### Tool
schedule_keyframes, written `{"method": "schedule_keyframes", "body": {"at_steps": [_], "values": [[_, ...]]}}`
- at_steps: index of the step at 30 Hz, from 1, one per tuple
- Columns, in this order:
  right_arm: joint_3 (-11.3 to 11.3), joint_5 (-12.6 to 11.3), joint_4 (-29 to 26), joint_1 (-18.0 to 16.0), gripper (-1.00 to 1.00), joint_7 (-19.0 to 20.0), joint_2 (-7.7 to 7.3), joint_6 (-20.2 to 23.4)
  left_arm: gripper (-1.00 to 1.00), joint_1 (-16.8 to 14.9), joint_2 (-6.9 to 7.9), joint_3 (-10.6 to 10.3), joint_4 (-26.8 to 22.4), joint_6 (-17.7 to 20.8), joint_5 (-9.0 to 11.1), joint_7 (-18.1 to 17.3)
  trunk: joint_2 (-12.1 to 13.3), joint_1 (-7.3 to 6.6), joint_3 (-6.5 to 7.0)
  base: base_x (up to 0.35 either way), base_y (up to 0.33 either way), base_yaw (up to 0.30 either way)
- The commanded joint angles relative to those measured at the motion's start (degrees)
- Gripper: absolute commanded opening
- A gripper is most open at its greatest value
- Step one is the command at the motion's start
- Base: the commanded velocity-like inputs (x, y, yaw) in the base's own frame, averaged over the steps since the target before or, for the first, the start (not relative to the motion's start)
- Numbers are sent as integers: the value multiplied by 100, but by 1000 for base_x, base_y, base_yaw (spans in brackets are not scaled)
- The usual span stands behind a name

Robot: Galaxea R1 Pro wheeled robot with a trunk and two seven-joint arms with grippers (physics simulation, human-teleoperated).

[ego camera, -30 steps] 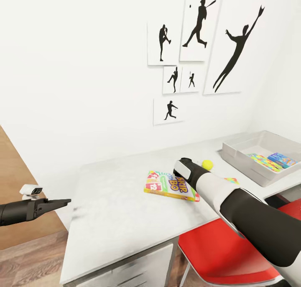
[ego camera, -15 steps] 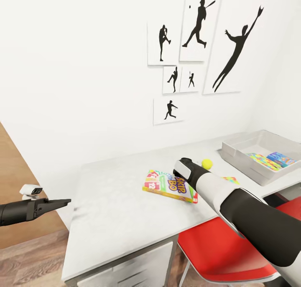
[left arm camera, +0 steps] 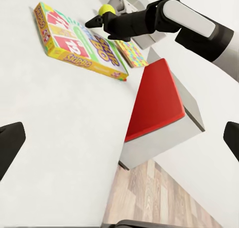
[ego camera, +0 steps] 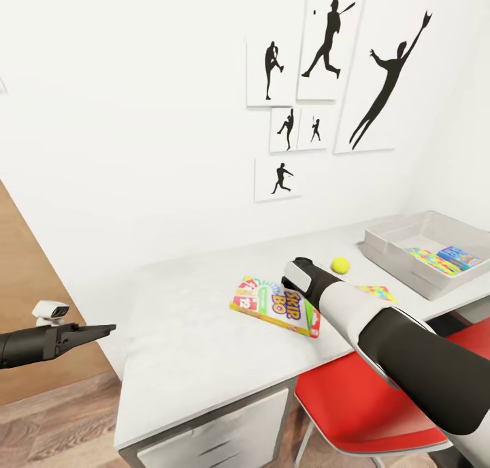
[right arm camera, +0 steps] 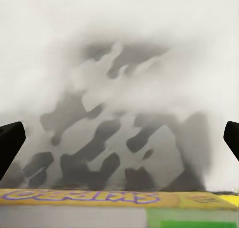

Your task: Put all the toys in the child's room - the three board games (two on the bed and one on the table), the two jigsaw puzzles on the table, and the tennis ball on the table - inside the toy box on the table in the child's room.

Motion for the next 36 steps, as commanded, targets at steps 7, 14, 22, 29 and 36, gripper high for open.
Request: {"method": "schedule_keyframes", "body": {"at_steps": [7,14,22,29,36], "values": [[42,-25,-7,-5,100,-25,-1,42,100,-1,1,-5,0,61,-4,-24,-3,0,-6,-64,41,0],[42,-25,-7,-5,100,-25,-1,47,100,-1,1,-5,0,61,-4,-24,-3,0,-6,-89,45,0],[42,-25,-7,-5,100,-25,-1,47,100,-3,1,-5,0,61,-4,-24,-3,0,-6,-48,59,0],[45,-25,-7,-5,100,-25,0,47,100,-3,1,-5,0,61,-4,-24,-3,0,-6,-46,77,0],[45,-25,-7,-5,100,-25,7,47,100,-2,1,-4,0,61,-4,-24,-3,0,-6,-76,77,0]]}}
